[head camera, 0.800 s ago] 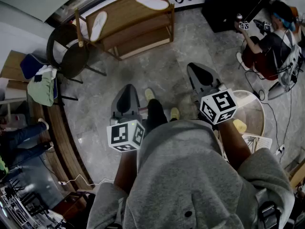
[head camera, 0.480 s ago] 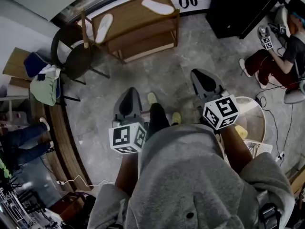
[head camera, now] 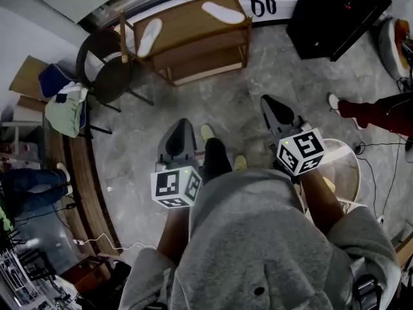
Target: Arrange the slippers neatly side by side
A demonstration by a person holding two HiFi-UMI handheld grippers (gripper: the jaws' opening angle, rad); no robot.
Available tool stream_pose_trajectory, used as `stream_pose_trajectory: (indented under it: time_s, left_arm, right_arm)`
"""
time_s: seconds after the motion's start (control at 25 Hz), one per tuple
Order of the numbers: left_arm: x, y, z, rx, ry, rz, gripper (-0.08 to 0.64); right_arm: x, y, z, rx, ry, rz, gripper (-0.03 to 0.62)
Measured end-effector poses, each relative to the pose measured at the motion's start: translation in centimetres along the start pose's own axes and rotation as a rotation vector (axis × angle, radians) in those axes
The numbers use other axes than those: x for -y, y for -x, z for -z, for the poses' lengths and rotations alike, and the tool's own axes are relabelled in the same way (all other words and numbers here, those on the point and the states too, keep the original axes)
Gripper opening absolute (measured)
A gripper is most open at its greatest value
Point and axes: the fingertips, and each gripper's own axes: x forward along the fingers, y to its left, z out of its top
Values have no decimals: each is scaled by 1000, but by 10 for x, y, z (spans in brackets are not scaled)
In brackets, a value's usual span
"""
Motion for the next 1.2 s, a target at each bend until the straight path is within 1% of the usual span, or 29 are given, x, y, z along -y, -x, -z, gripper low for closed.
stream_pose_trajectory:
  time_s: [0.32,0.52,0.68,0.84,0.96,1.2]
  left_arm:
    - [-9,-11,-6,-8,-16,4,17]
    - [-11,-33,-5,-25,-12,42,15]
    - [-20,-56,-10,-35,2,54,17]
    - [-34,-82,-9,-53,23,65,15]
    - [-49,-103,-15,-55,33,60,15]
    - [-79,-144,-34,-62,23,48,17]
  right_arm:
    - [2,-15,-4,10,-12,-13,29]
    - [13,-26,-2,5,-39,-1,29]
    - [23,-42,-2,-17,-59,3,29]
    - [31,-68,-2,-40,-67,-1,29]
    - [37,-93,-6,-53,-70,-3,29]
    - [49,-149,-22,-72,-61,-21,29]
